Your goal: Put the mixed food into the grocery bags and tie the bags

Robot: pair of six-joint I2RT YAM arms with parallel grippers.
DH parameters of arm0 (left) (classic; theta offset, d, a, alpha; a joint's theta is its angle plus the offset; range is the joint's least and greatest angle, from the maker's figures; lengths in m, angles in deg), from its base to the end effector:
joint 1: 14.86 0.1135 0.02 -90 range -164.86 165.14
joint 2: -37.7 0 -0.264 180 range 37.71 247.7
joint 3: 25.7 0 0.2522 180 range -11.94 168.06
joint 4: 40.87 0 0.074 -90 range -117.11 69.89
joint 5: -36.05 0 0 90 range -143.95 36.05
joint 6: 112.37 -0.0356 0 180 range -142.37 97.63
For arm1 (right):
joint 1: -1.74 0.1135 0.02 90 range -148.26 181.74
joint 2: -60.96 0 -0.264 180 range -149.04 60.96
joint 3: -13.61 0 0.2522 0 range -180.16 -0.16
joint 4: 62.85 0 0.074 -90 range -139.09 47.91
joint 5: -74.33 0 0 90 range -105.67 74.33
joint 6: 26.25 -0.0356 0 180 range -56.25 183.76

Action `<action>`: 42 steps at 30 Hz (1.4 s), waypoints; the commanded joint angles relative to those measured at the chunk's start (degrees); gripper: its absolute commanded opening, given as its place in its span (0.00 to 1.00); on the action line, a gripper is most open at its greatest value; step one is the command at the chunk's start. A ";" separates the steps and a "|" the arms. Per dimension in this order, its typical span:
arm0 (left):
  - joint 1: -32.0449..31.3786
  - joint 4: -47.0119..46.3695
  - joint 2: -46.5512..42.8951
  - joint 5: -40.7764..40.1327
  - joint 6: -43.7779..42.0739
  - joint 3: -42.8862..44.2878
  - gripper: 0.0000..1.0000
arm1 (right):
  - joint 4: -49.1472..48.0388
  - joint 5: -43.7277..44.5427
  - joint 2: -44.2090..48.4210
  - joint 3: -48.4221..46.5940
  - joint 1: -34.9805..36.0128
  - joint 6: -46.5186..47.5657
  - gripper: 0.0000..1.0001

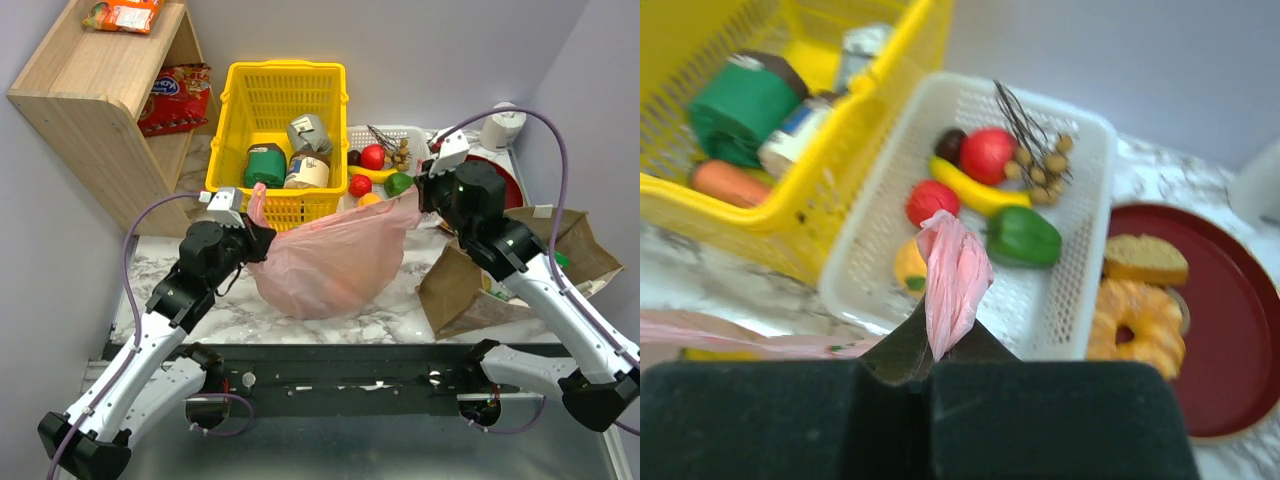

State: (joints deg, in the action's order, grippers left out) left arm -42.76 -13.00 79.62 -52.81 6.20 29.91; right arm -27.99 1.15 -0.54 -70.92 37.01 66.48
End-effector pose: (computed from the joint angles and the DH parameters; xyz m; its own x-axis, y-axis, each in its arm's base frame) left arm 0.1542 -0.0824 0.3227 -0.4220 -0.3176 -0.8491 0.3223 0.8229 -0.4679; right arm 0.1953 0.1255 0.4220 -0.1519 -0.1633 -0.9748 -0.3291 0.9383 -0.1059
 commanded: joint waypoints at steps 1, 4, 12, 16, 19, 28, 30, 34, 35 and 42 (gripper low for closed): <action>1.35 5.58 -2.36 -8.00 2.01 -3.17 0.00 | 4.74 9.03 -1.52 5.97 -5.02 -2.27 0.01; 1.45 3.66 -3.50 -7.04 3.06 -6.15 0.00 | 4.65 8.41 -2.40 9.15 -6.44 -2.55 0.01; 1.36 -9.44 -1.32 11.04 -1.41 -7.49 0.00 | -0.08 -8.97 3.30 9.23 -6.26 -3.86 0.01; 1.27 -16.80 2.73 18.77 -2.65 -5.02 0.00 | -7.82 -25.48 5.86 11.34 -5.21 -4.21 0.01; 1.09 -23.57 5.89 26.59 -1.17 -4.32 0.00 | -12.04 -33.50 4.02 11.96 -3.46 -4.57 0.01; -1.28 -27.48 15.83 36.03 1.48 -0.54 0.00 | -19.61 -46.34 -3.18 12.32 3.30 -3.69 0.01; -2.33 -26.59 18.11 37.69 1.04 0.87 0.00 | -20.31 -47.66 -4.51 12.14 4.37 -3.34 0.01; -3.56 -23.00 21.28 37.18 0.87 3.24 0.00 | -20.58 -50.38 -6.27 11.79 6.13 -3.34 0.01; -3.56 -22.38 22.07 37.00 0.78 4.03 0.00 | -20.58 -50.92 -6.36 11.87 6.22 -3.34 0.02; -3.65 -17.80 24.53 40.06 -2.65 7.28 0.00 | -19.17 -48.64 -3.64 13.02 6.22 -4.04 0.13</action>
State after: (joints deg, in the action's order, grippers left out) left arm -46.10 -33.81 103.09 -17.35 6.09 34.32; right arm -46.46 -47.09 -6.40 -58.52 42.95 62.24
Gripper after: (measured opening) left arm 0.014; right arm 0.125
